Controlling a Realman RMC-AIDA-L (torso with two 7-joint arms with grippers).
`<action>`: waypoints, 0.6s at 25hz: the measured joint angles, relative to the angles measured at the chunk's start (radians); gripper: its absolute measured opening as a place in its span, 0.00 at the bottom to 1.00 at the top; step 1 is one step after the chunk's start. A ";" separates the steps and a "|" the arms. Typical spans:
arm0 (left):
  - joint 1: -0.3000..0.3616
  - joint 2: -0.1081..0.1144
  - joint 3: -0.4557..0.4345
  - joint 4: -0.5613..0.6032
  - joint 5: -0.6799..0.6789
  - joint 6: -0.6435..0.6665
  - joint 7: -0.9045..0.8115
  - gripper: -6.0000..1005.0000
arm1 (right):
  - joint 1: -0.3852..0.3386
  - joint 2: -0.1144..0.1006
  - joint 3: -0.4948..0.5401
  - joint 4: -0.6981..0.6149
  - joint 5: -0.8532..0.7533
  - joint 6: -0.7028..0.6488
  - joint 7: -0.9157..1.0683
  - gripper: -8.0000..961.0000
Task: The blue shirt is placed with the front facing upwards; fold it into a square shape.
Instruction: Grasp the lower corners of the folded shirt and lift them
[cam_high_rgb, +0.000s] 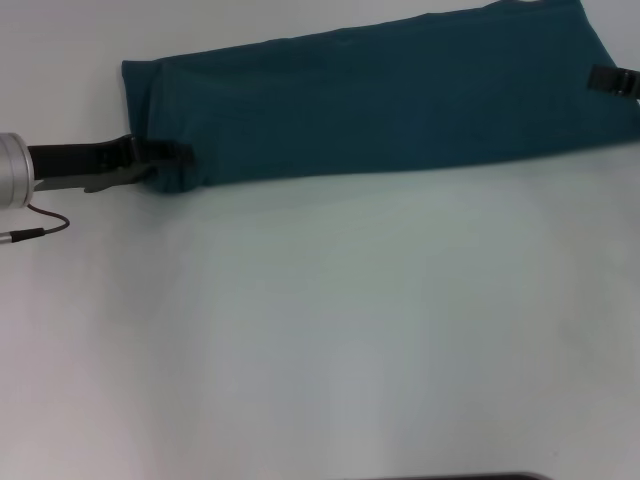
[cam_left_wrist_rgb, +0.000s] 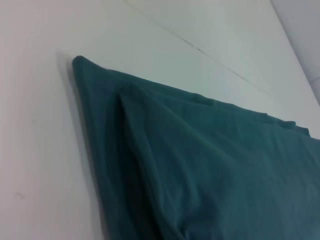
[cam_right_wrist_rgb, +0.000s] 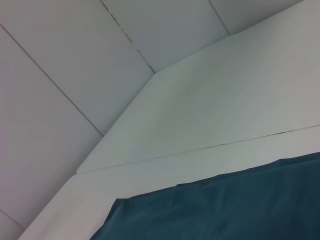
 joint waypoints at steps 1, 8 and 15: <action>0.000 0.000 0.004 0.000 0.000 -0.002 0.000 0.76 | 0.000 -0.002 0.000 0.000 0.000 0.000 0.005 0.90; -0.005 0.000 0.011 -0.003 0.020 -0.012 -0.003 0.48 | 0.000 -0.009 -0.001 -0.006 -0.003 -0.004 0.027 0.90; 0.001 -0.005 0.005 -0.063 0.017 0.030 -0.013 0.13 | 0.027 -0.067 -0.012 -0.173 -0.261 0.003 0.268 0.89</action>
